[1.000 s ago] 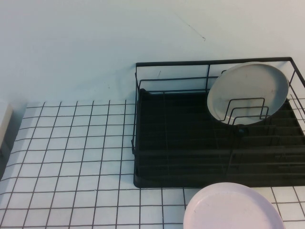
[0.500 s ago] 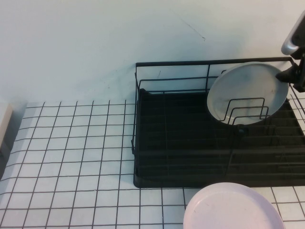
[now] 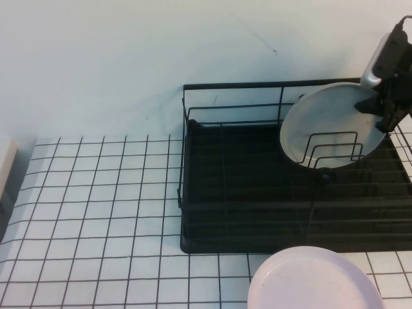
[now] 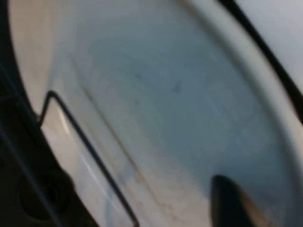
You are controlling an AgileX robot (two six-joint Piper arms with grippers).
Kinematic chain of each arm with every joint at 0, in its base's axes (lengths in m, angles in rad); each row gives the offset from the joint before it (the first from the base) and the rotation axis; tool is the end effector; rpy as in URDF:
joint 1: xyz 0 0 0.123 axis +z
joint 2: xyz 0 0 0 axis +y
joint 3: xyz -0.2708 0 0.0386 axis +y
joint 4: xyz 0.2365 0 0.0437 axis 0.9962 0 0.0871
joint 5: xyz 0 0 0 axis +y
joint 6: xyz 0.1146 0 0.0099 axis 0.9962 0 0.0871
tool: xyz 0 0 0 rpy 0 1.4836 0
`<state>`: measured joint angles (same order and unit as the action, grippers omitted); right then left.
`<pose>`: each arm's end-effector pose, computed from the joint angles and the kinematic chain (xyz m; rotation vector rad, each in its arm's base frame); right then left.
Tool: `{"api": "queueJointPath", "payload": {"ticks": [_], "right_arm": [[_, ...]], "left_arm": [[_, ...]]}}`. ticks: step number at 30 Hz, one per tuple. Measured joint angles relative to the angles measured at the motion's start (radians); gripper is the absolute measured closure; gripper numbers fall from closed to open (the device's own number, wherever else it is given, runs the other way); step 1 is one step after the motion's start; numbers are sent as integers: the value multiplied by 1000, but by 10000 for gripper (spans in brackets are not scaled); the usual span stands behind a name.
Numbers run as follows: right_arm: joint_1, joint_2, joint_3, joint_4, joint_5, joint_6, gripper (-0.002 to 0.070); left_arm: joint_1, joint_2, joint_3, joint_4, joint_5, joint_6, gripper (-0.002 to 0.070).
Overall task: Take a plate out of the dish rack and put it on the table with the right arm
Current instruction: Grasp the plate from the shelf, then place the plate from the table
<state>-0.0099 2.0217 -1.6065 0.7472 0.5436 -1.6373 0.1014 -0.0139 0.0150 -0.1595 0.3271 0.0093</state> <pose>0.4662 0.0359 0.2214 -1.1967 1.9180 -0.1018 0.0771 0.0019 0.1742 -0.1833 1.7989 -0.0749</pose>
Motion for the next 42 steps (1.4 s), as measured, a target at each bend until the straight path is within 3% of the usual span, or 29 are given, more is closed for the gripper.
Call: {"api": "queueJointPath", "payload": {"ticks": [2, 4, 15, 24, 30, 39, 40, 42], "right_arm": [[0, 0, 0, 0, 22, -27, 479], [0, -8, 0, -2, 51, -50, 568], [0, -210, 0, -94, 125, 25, 576], [0, -484, -2, -249, 347, 289, 577], [-16, -680, 14, -273, 569, 576, 577], [-59, -1079, 430, -141, 603, 755, 577], [-58, -1231, 664, -69, 604, 832, 577], [-58, -1273, 765, -43, 592, 890, 577]], "left_arm": [[0, 0, 0, 0, 0, 0, 678], [0, 0, 0, 0, 0, 0, 678], [0, 0, 0, 0, 0, 0, 678], [0, 0, 0, 0, 0, 0, 678], [0, 0, 0, 0, 0, 0, 678], [0, 0, 0, 0, 0, 0, 678], [0, 0, 0, 0, 0, 0, 678], [0, 0, 0, 0, 0, 0, 678]]}}
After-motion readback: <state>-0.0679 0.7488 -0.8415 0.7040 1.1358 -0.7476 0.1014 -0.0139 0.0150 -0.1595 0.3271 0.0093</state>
